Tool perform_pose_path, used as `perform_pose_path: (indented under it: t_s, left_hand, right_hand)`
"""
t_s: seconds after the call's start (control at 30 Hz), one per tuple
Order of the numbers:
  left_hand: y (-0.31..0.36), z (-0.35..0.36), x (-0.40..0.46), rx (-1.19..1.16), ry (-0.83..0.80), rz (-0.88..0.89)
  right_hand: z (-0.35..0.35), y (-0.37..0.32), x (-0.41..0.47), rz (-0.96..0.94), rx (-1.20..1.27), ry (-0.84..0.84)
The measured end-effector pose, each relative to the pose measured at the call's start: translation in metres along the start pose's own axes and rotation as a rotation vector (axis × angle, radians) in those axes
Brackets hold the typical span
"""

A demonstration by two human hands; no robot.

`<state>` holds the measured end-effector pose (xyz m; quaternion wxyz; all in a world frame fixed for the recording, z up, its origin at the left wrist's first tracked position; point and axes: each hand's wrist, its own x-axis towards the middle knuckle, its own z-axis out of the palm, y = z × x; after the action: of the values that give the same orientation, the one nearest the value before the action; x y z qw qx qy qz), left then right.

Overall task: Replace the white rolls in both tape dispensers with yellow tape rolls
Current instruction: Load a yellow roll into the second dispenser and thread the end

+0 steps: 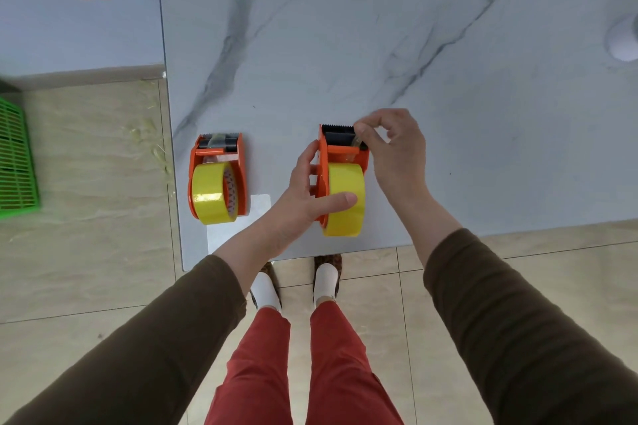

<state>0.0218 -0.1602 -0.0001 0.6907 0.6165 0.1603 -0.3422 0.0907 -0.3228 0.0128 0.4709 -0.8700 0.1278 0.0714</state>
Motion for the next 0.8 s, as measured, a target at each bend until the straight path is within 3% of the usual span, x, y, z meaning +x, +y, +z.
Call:
perform_pose_path:
  t_s: [0.17,0.27,0.4,0.6,0.8]
  left_hand:
    - [0.005,-0.001,-0.006,0.027,-0.042,-0.032]
    - [0.007,-0.002,-0.01,0.015,-0.002,-0.013]
    - [0.006,-0.002,-0.012,0.074,-0.101,0.028]
    - [-0.004,0.019,-0.017,-0.025,-0.156,0.06]
    - [-0.003,0.027,-0.022,-0.024,-0.096,0.089]
  right_hand:
    - [-0.002,0.001,0.018,-0.007,0.108,-0.138]
    - [-0.001,-0.001,0.024,0.038,0.209,-0.151]
    - [0.0,0.0,0.029,0.093,0.271,-0.106]
    - [0.003,-0.005,0.04,0.136,0.238,0.012]
    - [0.006,-0.005,0.048,0.254,0.166,-0.078]
